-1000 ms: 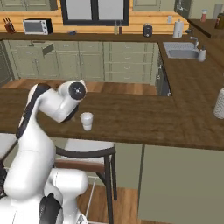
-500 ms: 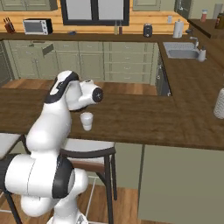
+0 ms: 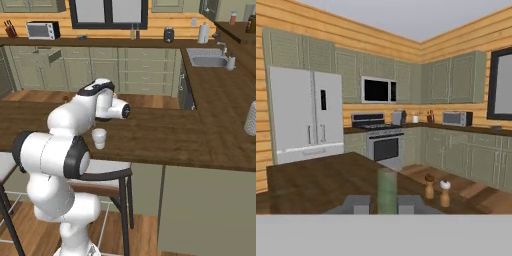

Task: Take a straw from the drawer in front and place it inside the glass cup on the dining counter.

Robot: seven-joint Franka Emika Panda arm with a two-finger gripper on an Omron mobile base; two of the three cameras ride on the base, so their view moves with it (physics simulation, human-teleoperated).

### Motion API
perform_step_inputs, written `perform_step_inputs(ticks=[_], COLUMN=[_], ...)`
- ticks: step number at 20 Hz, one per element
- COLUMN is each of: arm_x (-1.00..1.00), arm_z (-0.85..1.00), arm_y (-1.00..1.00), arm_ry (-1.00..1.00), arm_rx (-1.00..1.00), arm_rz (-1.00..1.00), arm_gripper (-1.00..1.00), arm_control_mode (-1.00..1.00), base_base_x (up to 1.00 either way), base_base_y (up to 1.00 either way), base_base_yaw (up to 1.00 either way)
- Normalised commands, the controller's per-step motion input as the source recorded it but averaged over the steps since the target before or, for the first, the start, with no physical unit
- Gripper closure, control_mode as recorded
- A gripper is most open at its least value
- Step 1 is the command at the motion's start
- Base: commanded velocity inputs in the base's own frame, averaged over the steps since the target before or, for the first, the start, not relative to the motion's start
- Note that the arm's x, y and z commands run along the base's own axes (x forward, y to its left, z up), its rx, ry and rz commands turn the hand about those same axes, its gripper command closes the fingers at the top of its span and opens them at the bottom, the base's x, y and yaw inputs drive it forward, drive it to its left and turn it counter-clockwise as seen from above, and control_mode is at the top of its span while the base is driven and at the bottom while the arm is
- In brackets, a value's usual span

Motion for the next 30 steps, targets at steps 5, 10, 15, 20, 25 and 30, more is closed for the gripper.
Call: perform_step_inputs(ticks=[5, 10, 15, 20, 25, 30], arm_x=[0.41, 0.35, 0.25, 0.02, 0.11, 0.35], arm_z=[-0.24, -0.14, -0.15, -0.27, -0.36, -0.26], arm_y=[-0.21, -0.03, 0.0, 0.0, 0.0, 0.0], arm_ry=[0.0, 0.05, 0.09, 0.07, 0.01, 0.0], arm_rx=[0.03, 0.05, 0.11, 0.05, 0.0, 0.0], arm_rz=[0.03, 0.0, 0.0, 0.0, 0.0, 0.0], arm_gripper=[1.0, 1.0, 1.0, 1.0, 1.0, 1.0], arm_control_mode=[-1.0, -1.0, -1.0, -1.0, -1.0, -1.0], base_base_x=[0.0, 0.0, 0.0, 0.0, 0.0, 0.0], base_base_y=[0.0, 0.0, 0.0, 0.0, 0.0, 0.0], base_base_yaw=[0.0, 0.0, 0.0, 0.0, 0.0, 0.0])
